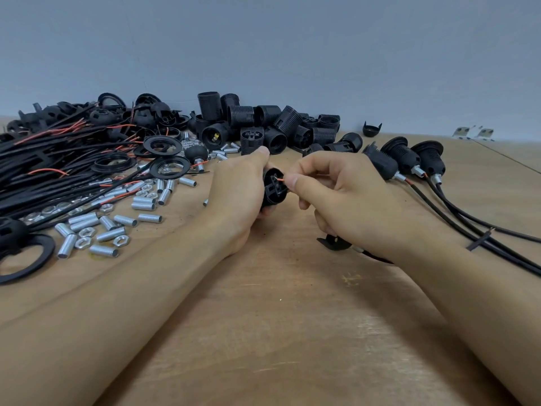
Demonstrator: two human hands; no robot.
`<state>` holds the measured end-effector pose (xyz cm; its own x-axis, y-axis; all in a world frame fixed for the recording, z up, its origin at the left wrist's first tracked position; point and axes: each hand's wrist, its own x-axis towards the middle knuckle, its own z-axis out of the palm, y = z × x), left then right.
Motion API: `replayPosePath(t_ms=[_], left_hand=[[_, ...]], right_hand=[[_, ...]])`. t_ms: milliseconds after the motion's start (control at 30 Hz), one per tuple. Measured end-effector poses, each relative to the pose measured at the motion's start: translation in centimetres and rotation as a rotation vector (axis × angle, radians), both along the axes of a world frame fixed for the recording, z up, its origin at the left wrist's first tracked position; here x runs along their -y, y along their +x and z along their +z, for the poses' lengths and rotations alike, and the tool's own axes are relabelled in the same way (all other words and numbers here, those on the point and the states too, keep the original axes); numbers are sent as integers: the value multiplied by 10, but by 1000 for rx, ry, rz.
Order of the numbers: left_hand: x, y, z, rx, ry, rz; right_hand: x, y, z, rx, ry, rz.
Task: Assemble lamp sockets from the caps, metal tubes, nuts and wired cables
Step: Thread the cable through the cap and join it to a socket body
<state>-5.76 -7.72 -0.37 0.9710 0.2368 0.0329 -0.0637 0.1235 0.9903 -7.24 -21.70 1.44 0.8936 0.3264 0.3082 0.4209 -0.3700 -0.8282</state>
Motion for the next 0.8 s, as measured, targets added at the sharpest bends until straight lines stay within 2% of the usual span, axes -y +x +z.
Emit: replayPosePath(t_ms=[200, 300, 467, 533, 667, 800], left_hand=[[-3, -1, -3, 160, 276, 94], [-5, -1, -4, 207, 365, 126], [-3, -7, -6, 268, 658, 235], [-3, -6, -7, 257, 669, 261], [-4, -6, -8, 220, 550, 233], [-4, -3, -9, 203, 570, 203]], right_hand=[[5, 1, 2, -203, 45, 60], [5, 1, 2, -172, 23, 55], [4, 3, -5, -57, -34, -9], [3, 2, -7, -7, -19, 4], [0, 1, -11, 130, -17, 26], [-2, 7, -11, 79, -9, 23]])
